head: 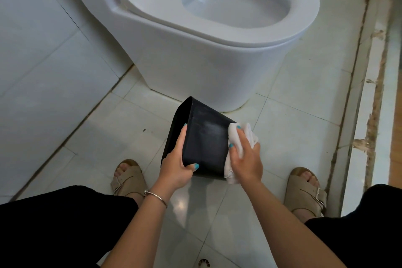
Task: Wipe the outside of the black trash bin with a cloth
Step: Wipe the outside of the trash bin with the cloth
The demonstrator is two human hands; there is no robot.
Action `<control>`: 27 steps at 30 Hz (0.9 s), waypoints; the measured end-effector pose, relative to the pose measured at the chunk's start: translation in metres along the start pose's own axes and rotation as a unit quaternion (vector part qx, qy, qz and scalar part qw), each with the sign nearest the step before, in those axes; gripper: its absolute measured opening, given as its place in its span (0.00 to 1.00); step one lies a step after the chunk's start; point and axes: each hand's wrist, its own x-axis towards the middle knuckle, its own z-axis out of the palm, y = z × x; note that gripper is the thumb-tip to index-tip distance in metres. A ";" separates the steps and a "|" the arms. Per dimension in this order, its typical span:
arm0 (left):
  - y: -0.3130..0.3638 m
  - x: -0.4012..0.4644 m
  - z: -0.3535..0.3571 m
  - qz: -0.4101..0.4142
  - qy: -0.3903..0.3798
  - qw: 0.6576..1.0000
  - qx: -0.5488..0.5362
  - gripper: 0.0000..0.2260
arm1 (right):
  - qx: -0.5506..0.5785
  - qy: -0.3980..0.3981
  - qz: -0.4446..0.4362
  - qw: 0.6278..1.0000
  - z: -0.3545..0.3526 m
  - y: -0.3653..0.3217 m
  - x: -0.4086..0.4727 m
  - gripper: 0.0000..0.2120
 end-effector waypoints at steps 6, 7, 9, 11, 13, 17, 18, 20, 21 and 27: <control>0.004 -0.001 0.003 0.003 -0.004 1.000 -0.006 0.51 | -0.006 0.016 0.072 0.997 -0.006 0.019 0.006 0.24; 0.004 -0.002 0.002 0.000 -0.005 1.000 -0.007 0.51 | -0.005 0.019 0.074 0.997 -0.005 0.016 0.005 0.24; 0.008 -0.002 0.002 0.001 -0.004 1.000 0.002 0.52 | -0.008 0.026 0.072 0.997 0.000 0.008 0.004 0.24; 0.012 -0.001 0.002 0.008 -0.006 1.000 0.023 0.51 | -0.002 0.023 0.066 0.998 0.002 -0.004 0.001 0.24; 0.015 -0.001 0.003 0.016 0.000 0.999 0.037 0.51 | 0.006 0.004 0.035 0.999 0.002 -0.022 -0.003 0.25; 0.019 -0.003 0.002 0.024 0.004 0.998 0.064 0.50 | 0.013 -0.031 -0.064 0.997 0.001 -0.056 -0.007 0.26; 0.020 -0.003 0.002 0.027 0.004 0.997 0.074 0.50 | 0.019 -0.030 -0.086 0.996 0.000 -0.060 -0.008 0.26; 0.023 -0.004 0.004 0.032 0.005 0.996 0.086 0.49 | 0.030 -0.031 -0.114 0.993 -0.002 -0.063 -0.009 0.26; 0.025 -0.004 0.005 0.032 0.007 0.996 0.088 0.49 | 0.035 -0.032 -0.119 0.992 -0.004 -0.061 -0.008 0.26; 0.022 -0.002 0.006 0.022 0.009 0.997 0.069 0.51 | 0.041 -0.031 -0.063 0.997 -0.006 -0.031 -0.002 0.26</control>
